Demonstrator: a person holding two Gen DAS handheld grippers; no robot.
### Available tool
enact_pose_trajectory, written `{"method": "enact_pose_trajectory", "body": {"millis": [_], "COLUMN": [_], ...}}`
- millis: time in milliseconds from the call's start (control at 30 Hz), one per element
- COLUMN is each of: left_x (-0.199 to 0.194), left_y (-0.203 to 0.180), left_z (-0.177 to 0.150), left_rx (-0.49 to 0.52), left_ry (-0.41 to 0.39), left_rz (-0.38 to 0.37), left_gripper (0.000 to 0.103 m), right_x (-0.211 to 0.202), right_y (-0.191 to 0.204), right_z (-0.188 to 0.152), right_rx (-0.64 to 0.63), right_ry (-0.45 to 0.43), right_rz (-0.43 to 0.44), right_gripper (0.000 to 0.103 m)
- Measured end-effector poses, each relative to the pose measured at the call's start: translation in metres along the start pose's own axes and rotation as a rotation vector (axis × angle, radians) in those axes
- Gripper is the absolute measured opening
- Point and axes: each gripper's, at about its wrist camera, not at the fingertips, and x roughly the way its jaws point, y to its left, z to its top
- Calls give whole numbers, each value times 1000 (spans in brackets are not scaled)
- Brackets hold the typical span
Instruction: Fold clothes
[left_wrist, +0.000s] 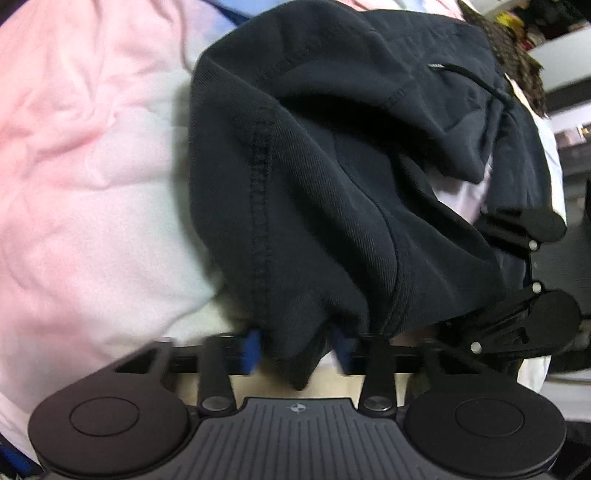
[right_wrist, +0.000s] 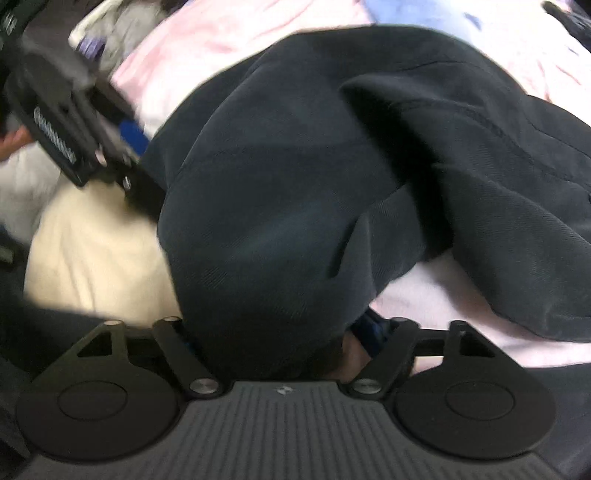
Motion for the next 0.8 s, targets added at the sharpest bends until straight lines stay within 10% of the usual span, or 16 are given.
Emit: {"method": "enact_pose_trajectory", "body": {"millis": [67,233,500,800], "left_x": [-2,-35,-113,-169], "left_y": [3,1,7,23], "left_z": [2,8,14,-6], "left_rx": [-26,4,98,264], "left_ry": [2,-33,-54,-7], "left_rz": [-11,-38,-154,-276], "left_gripper": [11,9,8,8], "right_x": [1,-10,-58,-97], "right_y": [0,-4,45,155], "right_z": [-2,-15,-41,-53], "right_rx": [58,356,659,825], "right_ry": [-13,-59,-229,-404], "right_rz": [-4,144,310,260], "right_gripper": [51,19,13,12]}}
